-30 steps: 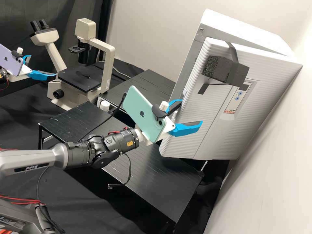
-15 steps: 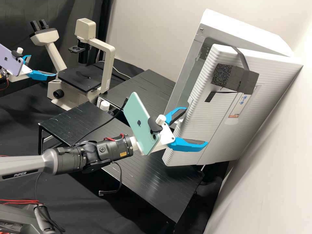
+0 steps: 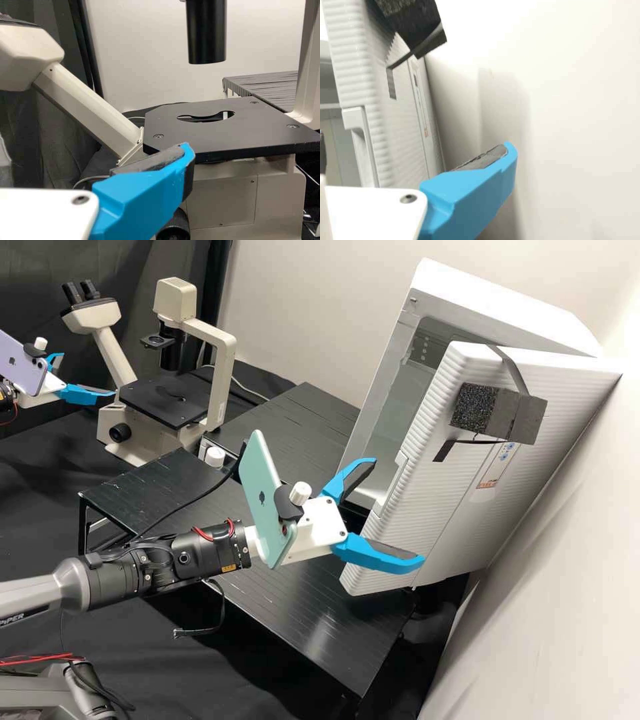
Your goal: Open the incubator door.
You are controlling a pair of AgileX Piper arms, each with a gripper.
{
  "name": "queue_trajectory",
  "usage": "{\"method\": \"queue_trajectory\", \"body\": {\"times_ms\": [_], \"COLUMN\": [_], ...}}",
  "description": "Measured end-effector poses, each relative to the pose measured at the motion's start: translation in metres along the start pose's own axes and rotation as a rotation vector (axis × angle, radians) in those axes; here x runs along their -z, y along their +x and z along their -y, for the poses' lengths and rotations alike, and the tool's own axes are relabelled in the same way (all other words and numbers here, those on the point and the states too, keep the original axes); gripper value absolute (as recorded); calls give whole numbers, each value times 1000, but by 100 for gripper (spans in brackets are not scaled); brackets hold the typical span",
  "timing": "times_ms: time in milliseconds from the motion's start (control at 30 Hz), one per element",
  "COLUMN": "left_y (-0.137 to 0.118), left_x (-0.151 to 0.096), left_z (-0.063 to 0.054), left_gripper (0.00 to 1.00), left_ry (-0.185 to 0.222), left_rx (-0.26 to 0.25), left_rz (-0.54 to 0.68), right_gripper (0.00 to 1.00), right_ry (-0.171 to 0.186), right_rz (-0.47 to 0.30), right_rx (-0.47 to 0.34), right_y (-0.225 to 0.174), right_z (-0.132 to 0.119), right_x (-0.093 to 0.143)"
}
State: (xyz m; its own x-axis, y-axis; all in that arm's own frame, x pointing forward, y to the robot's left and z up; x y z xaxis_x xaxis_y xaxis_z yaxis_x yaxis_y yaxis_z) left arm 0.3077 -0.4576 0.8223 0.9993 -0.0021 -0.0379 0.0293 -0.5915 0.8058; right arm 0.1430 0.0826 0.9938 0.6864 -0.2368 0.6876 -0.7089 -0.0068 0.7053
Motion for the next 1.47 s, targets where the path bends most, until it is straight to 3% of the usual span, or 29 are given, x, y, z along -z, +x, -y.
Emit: {"method": "queue_trajectory", "body": {"times_ms": [133, 400, 567, 833, 900, 1033, 1100, 1267, 1467], "left_y": [0, 0, 0, 0, 0, 0, 0, 0, 0], "left_x": [0, 0, 0, 0, 0, 0, 0, 0, 0], "left_z": [0, 0, 0, 0, 0, 0, 0, 0, 0], "left_gripper": [100, 100, 100, 100, 100, 100, 100, 100, 100], "left_ry": [0, 0, 0, 0, 0, 0, 0, 0, 0], "left_rx": [0, 0, 0, 0, 0, 0, 0, 0, 0], "left_rz": [0, 0, 0, 0, 0, 0, 0, 0, 0], "right_gripper": [100, 100, 100, 100, 100, 100, 100, 100, 100], "right_ry": [9, 51, 81, -26, -26, -4, 35, 94, 134], "right_rz": [-19, -149, -287, -456, -478, -506, -520, -551, -565], "right_rx": [11, -123, -65, 127, 182, 299, 336, 365, 395], "right_y": [-10, -36, -45, -36, -32, -26, -23, -21, -18], "right_z": [1, -16, -8, 41, 55, 78, 86, 103, 119], "right_x": [0, 12, 27, 47, 48, 46, 44, 37, 32]}}
